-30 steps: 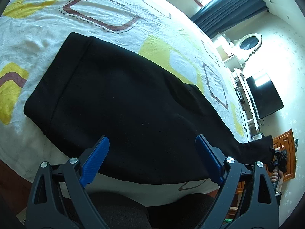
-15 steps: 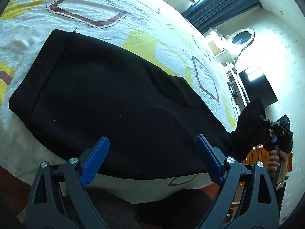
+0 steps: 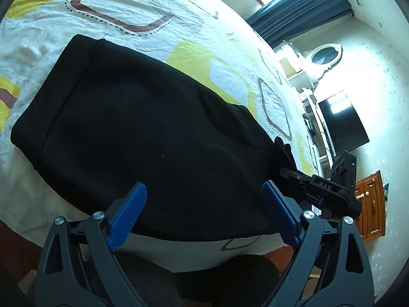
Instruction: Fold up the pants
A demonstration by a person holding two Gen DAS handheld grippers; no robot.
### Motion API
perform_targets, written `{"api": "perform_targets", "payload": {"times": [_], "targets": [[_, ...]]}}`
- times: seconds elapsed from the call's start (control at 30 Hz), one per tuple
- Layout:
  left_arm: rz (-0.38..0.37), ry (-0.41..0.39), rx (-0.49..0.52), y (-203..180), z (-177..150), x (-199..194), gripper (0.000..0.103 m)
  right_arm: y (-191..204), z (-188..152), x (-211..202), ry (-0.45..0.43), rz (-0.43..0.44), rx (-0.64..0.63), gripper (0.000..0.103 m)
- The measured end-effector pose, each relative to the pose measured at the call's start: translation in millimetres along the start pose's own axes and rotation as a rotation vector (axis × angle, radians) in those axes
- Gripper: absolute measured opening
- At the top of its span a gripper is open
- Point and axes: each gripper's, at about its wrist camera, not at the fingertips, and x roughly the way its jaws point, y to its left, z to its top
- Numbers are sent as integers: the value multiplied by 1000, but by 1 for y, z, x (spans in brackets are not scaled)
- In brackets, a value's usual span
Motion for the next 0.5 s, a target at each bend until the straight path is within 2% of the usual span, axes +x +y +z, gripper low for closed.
{"api": "perform_targets", "payload": {"times": [0.03,0.13,0.2,0.3,0.5], "targets": [[1,2,0,0,0,0,91,-1,-1,4,4,2,12,26],[3,8,0,-1,-1,2,91,-2,-3,13,0,26,46,40],[2,10,-1,0,-2,2,91,-1,-5,13,-7,83,70,60],[2,15,-5,0,-1,4,91,10,-10,12,6,85,26,62],[-4,27,-15,1,-3,5,91,27,-26,7,68,223,-36,62]]}}
